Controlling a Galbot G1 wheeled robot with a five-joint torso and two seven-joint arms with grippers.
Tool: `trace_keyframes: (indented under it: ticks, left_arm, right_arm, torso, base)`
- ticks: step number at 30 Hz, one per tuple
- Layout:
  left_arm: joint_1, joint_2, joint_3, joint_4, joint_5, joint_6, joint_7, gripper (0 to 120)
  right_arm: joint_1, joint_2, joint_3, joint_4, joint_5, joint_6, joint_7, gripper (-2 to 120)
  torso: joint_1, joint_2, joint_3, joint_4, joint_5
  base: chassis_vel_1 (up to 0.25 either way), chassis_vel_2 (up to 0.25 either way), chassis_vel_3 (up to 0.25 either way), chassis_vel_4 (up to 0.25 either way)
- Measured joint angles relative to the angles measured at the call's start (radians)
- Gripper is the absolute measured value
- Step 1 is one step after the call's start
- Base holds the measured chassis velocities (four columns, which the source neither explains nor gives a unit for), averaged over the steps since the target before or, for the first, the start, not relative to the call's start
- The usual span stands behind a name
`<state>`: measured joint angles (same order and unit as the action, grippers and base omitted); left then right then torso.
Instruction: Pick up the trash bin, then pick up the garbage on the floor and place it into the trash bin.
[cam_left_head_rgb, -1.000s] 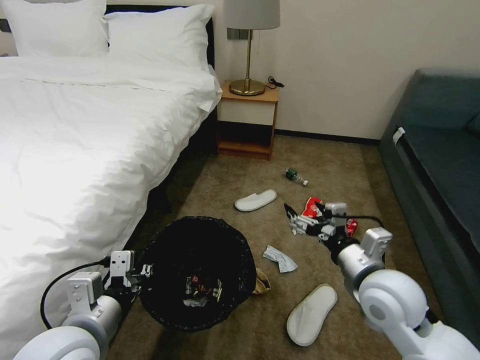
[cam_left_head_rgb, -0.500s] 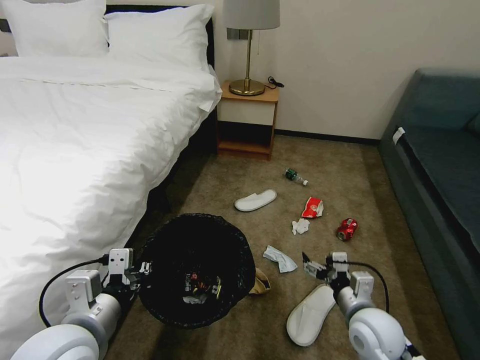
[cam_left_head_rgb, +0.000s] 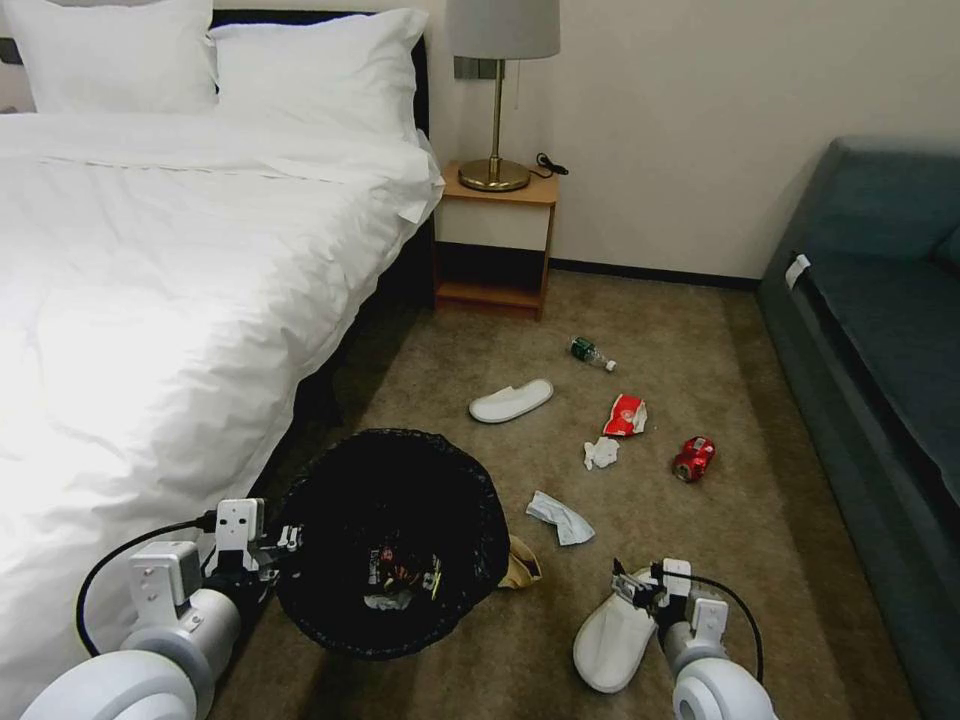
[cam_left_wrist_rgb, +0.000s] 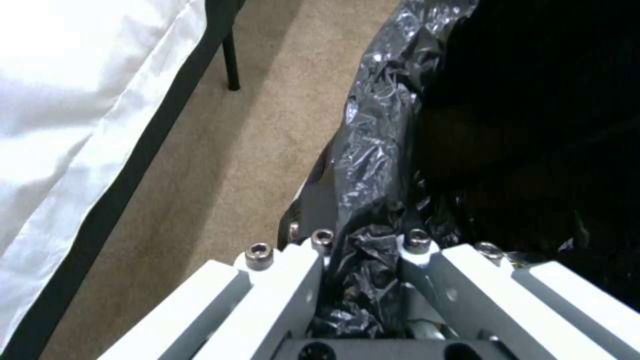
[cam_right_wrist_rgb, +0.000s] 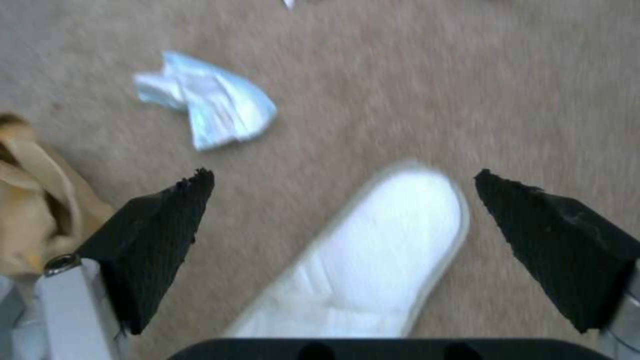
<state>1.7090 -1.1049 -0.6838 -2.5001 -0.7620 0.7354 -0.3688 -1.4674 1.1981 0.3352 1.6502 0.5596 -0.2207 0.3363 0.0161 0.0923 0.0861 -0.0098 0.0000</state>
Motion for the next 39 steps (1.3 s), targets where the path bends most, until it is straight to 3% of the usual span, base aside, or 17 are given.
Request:
trace_keyframes:
  ticks: [12, 23, 33, 39]
  left_arm:
    - [0.0, -0.004, 0.01, 0.0, 0.0, 0.0, 0.001, 2]
    - [0.014, -0.012, 0.011, 0.0, 0.011, 0.0, 0.002, 2]
    - [0.017, -0.014, 0.011, 0.0, 0.017, 0.0, 0.003, 2]
    - [0.02, -0.015, 0.013, 0.0, 0.03, 0.0, 0.014, 2]
  right_arm:
    - [0.022, 0.052, -0.008, -0.132, 0.027, 0.005, -0.023, 100]
    - [0.062, 0.104, -0.03, -0.29, -0.013, 0.064, -0.051, 100]
    - [0.067, 0.127, -0.038, -0.299, -0.026, 0.07, -0.053, 100]
    - [0.032, 0.129, -0.043, -0.225, -0.059, 0.067, -0.051, 100]
  torso:
    - [0.0, 0.0, 0.0, 0.0, -0.0001]
    - [0.0, 0.0, 0.0, 0.0, 0.0]
    - [0.0, 0.0, 0.0, 0.0, -0.0001]
    - [0.0, 0.0, 0.0, 0.0, -0.0001]
  base:
    - [0.0, 0.0, 0.0, 0.0]
    - [0.0, 0.0, 0.0, 0.0]
    - [0.0, 0.0, 0.0, 0.0]
    - [0.0, 0.0, 0.0, 0.0]
